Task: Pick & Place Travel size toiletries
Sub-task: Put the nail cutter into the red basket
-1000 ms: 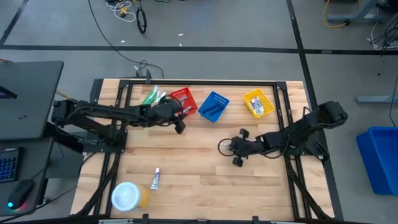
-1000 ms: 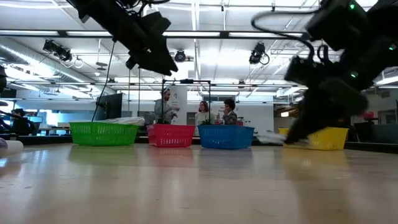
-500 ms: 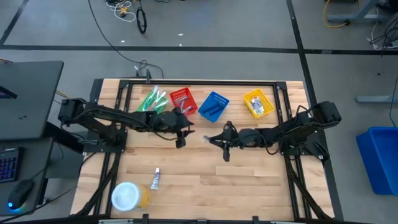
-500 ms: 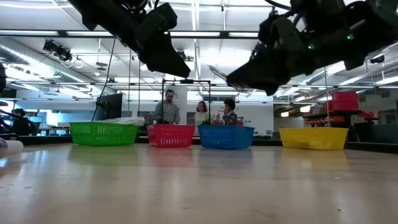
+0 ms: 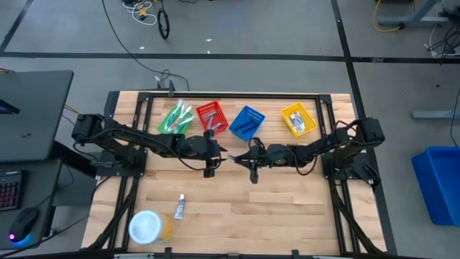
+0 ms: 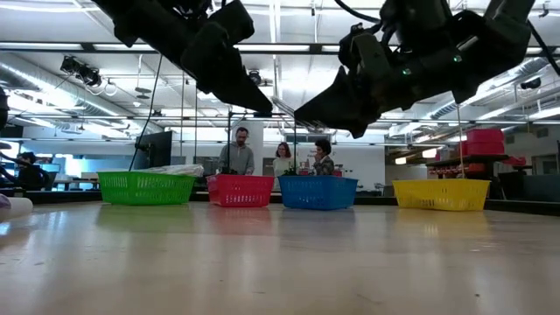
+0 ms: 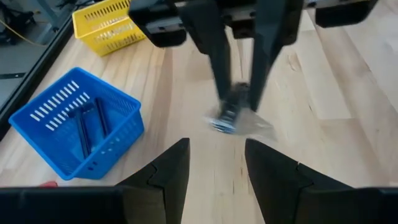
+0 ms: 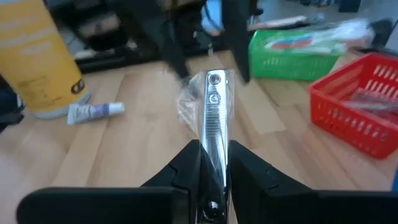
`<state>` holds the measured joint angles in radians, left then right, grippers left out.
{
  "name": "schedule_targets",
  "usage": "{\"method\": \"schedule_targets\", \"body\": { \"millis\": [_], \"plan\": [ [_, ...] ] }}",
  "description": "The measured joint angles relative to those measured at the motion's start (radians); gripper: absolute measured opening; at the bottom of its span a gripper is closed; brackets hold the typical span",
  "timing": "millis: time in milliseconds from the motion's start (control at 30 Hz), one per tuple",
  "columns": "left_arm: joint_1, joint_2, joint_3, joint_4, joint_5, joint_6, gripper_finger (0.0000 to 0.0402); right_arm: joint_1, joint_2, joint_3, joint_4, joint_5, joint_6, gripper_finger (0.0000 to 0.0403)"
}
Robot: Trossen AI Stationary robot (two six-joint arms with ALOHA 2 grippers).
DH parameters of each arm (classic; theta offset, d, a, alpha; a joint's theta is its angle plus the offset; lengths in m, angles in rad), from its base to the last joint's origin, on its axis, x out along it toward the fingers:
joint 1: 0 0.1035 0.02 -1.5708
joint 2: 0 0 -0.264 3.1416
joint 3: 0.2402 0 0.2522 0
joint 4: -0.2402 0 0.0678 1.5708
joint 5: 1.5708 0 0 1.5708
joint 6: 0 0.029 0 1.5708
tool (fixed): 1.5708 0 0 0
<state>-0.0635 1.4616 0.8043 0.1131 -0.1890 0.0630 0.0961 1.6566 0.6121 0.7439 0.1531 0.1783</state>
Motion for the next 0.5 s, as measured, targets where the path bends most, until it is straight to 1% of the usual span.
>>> {"method": "schedule_targets", "body": {
  "millis": [167,300,500],
  "plan": [
    [-0.001,0.0,0.0,0.013,0.0,-0.002,0.0165,-0.031,-0.003,0.0,0.024,-0.009,0.0,0.0069],
    [-0.001,0.0,0.0,0.015,0.002,0.006,0.0165,-0.059,-0.003,0.0,0.024,-0.092,0.0,0.0069],
    [0.0,0.0,0.0,0.025,0.097,0.022,0.0165,-0.08,-0.003,0.008,0.02,-0.176,-0.001,0.0069]
  ]
}}
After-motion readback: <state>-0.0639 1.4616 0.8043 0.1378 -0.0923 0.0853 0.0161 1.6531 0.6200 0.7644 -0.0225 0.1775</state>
